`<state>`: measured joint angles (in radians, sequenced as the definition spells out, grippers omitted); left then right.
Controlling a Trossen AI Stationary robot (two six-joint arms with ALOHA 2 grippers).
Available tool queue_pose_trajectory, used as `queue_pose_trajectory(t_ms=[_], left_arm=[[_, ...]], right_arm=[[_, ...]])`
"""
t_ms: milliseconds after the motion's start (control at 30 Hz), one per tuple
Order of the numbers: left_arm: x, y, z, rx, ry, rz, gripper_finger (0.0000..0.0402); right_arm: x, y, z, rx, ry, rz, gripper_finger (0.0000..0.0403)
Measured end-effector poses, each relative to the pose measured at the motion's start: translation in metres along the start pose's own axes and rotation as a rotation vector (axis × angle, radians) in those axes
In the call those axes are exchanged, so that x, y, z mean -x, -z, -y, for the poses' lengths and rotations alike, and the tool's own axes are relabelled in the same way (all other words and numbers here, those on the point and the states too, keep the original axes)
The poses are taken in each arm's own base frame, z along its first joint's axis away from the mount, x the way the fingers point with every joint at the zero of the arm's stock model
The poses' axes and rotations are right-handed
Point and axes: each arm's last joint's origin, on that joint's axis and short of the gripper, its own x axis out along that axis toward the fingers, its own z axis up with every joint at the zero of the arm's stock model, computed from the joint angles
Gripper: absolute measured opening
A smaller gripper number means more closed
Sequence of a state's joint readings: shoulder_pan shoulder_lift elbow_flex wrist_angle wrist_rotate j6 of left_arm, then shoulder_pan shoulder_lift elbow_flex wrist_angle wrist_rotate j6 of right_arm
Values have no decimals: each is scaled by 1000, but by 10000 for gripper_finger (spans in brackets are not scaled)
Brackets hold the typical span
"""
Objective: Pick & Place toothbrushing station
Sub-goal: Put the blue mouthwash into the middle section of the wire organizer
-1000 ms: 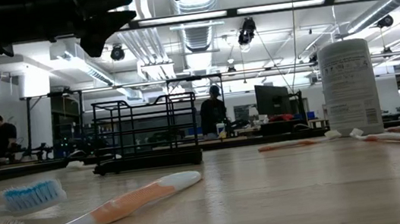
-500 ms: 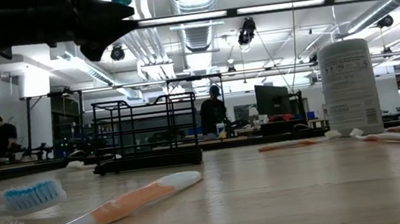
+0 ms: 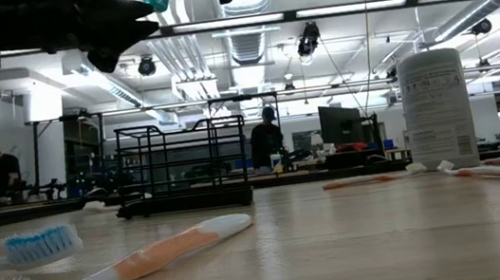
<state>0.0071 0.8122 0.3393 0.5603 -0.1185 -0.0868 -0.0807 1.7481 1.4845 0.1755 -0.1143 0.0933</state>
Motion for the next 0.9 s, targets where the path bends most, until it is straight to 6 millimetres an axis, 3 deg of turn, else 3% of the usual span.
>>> queue_pose_trajectory(t_ms=[433, 667, 900], left_arm=[[33, -10, -3, -10, -4, -43, 186], [35, -12, -3, -3, -4, -31, 186], [35, -5, -4, -9, -9, -100, 186]], right_arm=[[0, 2, -1, -6, -43, -21, 98], [2, 6, -1, -13, -38, -81, 98], [7, 2, -14, -1, -65, -91, 98]])
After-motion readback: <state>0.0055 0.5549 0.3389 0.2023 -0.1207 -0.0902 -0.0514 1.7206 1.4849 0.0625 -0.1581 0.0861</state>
